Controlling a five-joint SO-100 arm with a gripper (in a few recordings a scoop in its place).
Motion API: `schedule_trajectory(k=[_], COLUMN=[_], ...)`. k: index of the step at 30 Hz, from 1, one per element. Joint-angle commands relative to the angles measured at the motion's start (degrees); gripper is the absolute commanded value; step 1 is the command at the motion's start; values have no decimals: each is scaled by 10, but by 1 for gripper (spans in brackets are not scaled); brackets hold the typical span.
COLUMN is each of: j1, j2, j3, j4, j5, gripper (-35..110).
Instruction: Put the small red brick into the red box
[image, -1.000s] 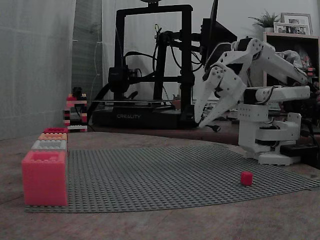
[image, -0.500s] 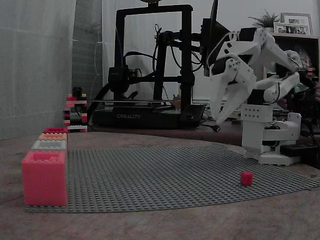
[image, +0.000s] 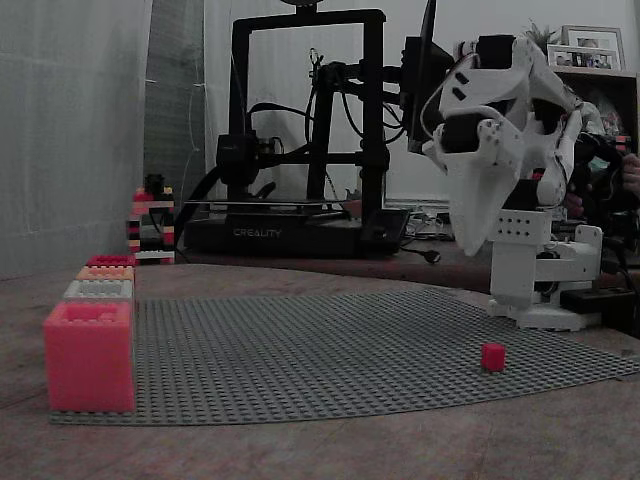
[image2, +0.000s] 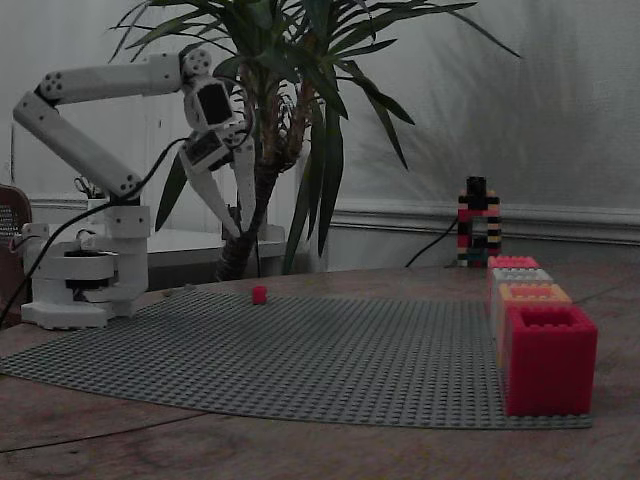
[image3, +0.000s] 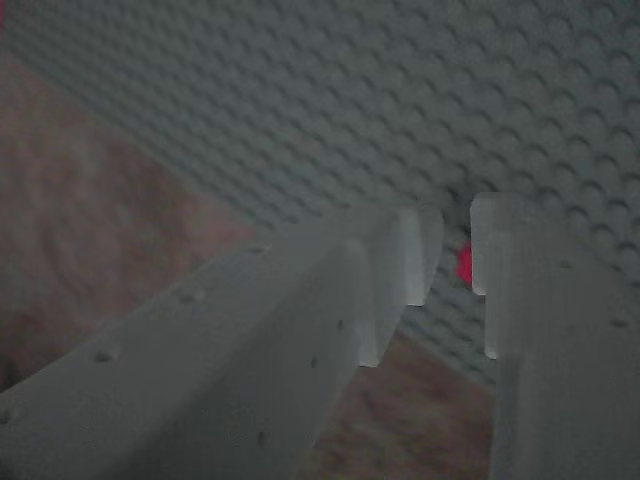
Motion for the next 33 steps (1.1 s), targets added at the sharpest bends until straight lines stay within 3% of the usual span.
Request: schedule_trajectory(k=[1, 15, 23, 33], j1=[-45, -128, -171, -187], j2=[-27, -294, -323, -358], j3=[-62, -229, -240, -236], j4=[20, 113, 94, 47], j5=[-2, -16, -27, 40], gripper=[0, 0, 0, 3])
